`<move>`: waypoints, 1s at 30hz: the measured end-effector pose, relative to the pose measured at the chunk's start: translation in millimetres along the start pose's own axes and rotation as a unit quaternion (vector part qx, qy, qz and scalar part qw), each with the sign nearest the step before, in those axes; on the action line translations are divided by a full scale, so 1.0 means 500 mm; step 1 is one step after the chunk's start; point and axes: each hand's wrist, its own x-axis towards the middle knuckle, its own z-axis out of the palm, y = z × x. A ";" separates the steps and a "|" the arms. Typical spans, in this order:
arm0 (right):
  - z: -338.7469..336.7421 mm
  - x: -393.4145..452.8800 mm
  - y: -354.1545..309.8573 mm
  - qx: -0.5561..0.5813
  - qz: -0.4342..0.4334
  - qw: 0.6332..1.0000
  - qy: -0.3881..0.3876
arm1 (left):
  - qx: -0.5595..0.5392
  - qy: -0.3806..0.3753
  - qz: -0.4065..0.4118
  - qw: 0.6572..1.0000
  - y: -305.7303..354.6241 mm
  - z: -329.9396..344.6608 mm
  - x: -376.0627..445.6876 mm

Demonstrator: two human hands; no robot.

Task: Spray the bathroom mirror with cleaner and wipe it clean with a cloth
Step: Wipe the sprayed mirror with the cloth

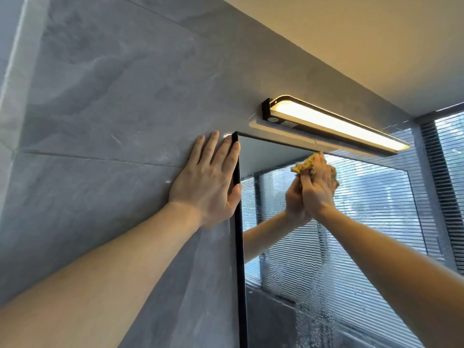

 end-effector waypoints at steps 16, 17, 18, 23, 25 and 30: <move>0.023 -0.222 -0.109 -0.039 -0.327 0.940 -0.095 | 0.010 -0.002 0.009 1.000 -0.004 0.004 -0.002; 0.022 -0.212 -0.087 -0.037 -0.327 0.941 -0.081 | 0.010 -0.003 0.008 1.000 -0.003 0.004 -0.002; 0.021 -0.199 -0.063 -0.034 -0.317 0.945 -0.067 | 0.011 -0.003 0.008 1.000 -0.003 0.005 -0.002; 0.000 -0.110 0.097 -0.031 -0.132 0.991 -0.013 | 0.014 0.000 0.004 1.000 -0.002 0.008 -0.001; -0.018 -0.088 0.155 -0.036 -0.012 0.999 -0.001 | 0.012 0.002 0.003 1.000 -0.003 0.006 0.000; -0.037 -0.100 0.188 -0.004 0.213 0.977 -0.012 | 0.008 -0.004 -0.001 1.000 0.001 0.003 -0.001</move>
